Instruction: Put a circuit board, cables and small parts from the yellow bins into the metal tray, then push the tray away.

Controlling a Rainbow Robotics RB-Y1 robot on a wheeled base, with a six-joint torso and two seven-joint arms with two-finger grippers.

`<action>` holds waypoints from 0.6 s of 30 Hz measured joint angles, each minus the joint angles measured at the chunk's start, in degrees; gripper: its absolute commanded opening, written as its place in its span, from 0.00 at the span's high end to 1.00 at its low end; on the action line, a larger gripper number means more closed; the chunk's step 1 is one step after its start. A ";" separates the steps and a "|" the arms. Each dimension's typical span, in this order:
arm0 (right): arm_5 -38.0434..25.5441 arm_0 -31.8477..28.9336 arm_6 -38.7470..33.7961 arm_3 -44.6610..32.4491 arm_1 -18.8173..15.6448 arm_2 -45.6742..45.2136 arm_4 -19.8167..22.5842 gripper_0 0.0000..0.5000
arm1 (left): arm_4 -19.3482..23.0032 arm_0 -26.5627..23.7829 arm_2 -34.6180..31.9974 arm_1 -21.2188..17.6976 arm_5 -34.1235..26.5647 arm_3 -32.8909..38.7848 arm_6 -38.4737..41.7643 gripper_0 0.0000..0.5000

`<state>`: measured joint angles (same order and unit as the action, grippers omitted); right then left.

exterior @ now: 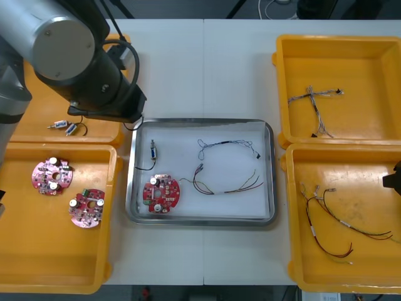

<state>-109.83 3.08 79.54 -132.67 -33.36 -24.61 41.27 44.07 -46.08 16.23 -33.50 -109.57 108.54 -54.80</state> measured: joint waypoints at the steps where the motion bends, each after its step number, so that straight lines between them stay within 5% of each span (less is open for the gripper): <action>1: 0.00 -0.01 -0.01 -0.02 0.00 0.00 -0.02 0.00 | 0.00 -0.20 1.02 0.43 0.00 -0.04 0.94 1.00; 18: 0.00 -0.05 -0.05 -1.13 0.00 0.01 -1.14 0.00 | -1.75 -1.99 16.54 4.25 10.82 -10.55 4.94 1.00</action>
<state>-109.83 3.03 79.50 -133.79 -33.36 -24.60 40.13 42.33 -48.07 32.77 -29.25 -98.76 97.99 -49.86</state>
